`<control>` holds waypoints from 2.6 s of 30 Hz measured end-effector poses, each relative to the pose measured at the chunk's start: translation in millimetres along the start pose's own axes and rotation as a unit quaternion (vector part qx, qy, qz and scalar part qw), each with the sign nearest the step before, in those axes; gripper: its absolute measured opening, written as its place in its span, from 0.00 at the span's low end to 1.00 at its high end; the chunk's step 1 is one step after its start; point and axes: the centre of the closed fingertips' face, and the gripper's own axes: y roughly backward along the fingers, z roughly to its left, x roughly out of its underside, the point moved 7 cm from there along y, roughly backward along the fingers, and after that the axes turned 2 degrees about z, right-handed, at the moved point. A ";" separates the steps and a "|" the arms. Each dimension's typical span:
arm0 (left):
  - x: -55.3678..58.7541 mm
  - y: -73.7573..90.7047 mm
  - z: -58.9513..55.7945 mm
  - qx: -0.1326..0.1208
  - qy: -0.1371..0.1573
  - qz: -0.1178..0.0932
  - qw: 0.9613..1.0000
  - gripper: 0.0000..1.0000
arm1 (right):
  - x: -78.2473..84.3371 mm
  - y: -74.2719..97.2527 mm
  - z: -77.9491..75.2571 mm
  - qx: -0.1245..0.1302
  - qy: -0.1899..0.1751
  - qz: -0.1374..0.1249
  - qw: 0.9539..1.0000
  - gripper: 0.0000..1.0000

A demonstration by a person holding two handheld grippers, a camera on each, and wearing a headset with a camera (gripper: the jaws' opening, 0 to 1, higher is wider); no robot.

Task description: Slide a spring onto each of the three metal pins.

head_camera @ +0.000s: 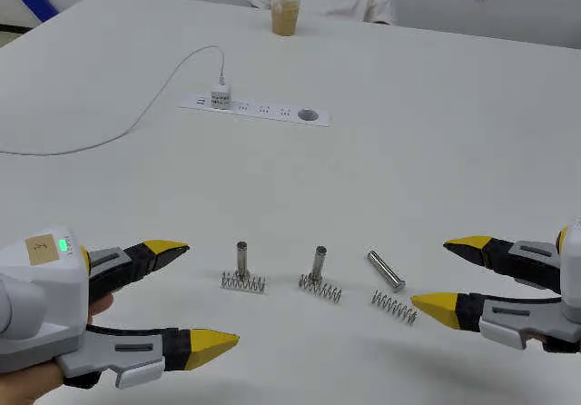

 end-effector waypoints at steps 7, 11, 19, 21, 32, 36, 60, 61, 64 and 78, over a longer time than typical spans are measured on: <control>0.1 -0.5 0.5 0.000 0.000 0.000 1.000 0.74 | -3.5 -13.8 -5.4 0.002 0.000 0.019 1.000 0.47; 1.3 -0.9 0.1 0.000 0.001 0.000 1.000 0.74 | -3.7 -22.4 -8.2 0.005 -0.008 0.030 0.999 0.44; 2.2 -1.3 -0.7 0.001 0.001 0.000 1.000 0.74 | -5.2 -38.2 -11.9 0.016 -0.020 0.052 0.998 0.36; 2.2 -1.4 -0.7 0.001 0.001 0.001 1.000 0.74 | -5.3 -41.9 -13.0 0.019 -0.027 0.059 0.998 0.34; 3.9 -2.1 -0.8 0.002 0.002 0.002 1.000 0.74 | -3.2 -57.2 -17.0 0.030 -0.041 0.091 0.995 0.28; 4.4 -3.2 -1.6 0.003 0.002 0.002 1.000 0.73 | -0.7 -65.4 -17.9 0.039 -0.045 0.108 0.992 0.26; 6.9 -3.3 -0.7 0.005 0.003 0.005 1.000 0.73 | 10.3 -92.0 -18.1 0.053 -0.079 0.157 0.983 0.13; 6.9 -3.2 -0.7 0.005 0.003 0.005 1.000 0.73 | 10.7 -92.5 -17.8 0.052 -0.081 0.159 0.983 0.13; 6.6 -3.1 -0.7 0.005 0.003 0.006 1.000 0.73 | 11.7 -94.0 -18.0 0.052 -0.083 0.160 0.982 0.12; 5.9 -3.3 -0.2 0.006 0.001 0.007 1.000 0.72 | 12.2 -97.3 -19.6 0.053 -0.092 0.168 0.980 0.11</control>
